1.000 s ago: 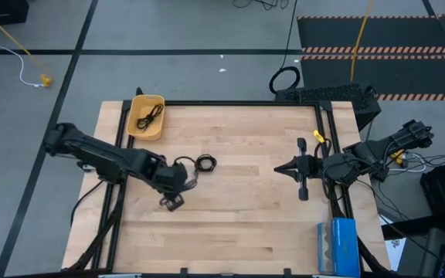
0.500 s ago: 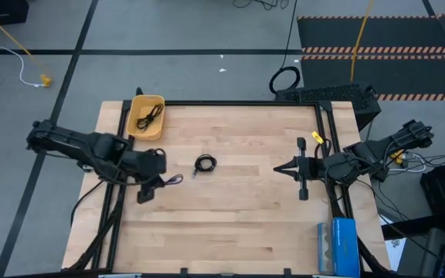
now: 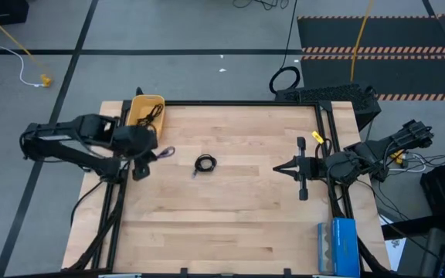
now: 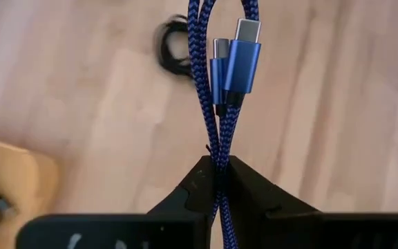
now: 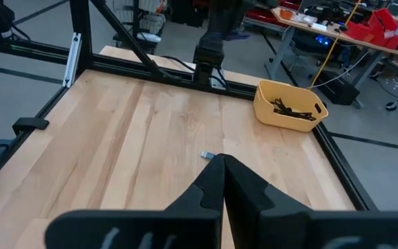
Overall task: Pick and place USB-C Cables
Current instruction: Put the violet charger cable into the yellow bin
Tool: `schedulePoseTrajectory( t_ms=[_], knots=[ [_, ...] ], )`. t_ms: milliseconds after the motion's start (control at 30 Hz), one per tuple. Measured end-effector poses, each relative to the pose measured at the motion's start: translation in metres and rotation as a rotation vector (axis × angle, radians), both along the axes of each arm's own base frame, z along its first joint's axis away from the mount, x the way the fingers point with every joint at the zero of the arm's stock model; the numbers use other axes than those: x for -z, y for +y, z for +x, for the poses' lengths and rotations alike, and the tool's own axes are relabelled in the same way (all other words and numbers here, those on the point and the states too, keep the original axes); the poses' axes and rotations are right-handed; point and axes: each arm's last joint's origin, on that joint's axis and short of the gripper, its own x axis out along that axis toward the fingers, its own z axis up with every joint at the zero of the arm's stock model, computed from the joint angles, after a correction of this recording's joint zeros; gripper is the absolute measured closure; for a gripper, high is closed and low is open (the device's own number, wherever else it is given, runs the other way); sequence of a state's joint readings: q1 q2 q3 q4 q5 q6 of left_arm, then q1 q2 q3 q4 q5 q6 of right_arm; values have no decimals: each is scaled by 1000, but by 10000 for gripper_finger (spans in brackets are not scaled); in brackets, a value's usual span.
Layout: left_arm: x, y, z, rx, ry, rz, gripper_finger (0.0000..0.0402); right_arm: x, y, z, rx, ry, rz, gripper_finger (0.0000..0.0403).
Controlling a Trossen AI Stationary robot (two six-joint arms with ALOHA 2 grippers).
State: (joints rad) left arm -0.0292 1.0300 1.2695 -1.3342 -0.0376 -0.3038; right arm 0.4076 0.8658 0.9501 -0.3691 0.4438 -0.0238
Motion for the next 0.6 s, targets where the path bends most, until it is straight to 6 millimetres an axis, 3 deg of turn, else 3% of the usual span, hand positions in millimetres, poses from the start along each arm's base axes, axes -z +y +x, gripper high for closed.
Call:
schedulePoseTrajectory(
  t_ms=[300,600],
  knots=[
    [-32,32,17,-127,165,28,367,0,0,0,4,1,11,403],
    [-50,58,24,-291,117,42,367,1,0,0,5,8,14,403]
  ],
)
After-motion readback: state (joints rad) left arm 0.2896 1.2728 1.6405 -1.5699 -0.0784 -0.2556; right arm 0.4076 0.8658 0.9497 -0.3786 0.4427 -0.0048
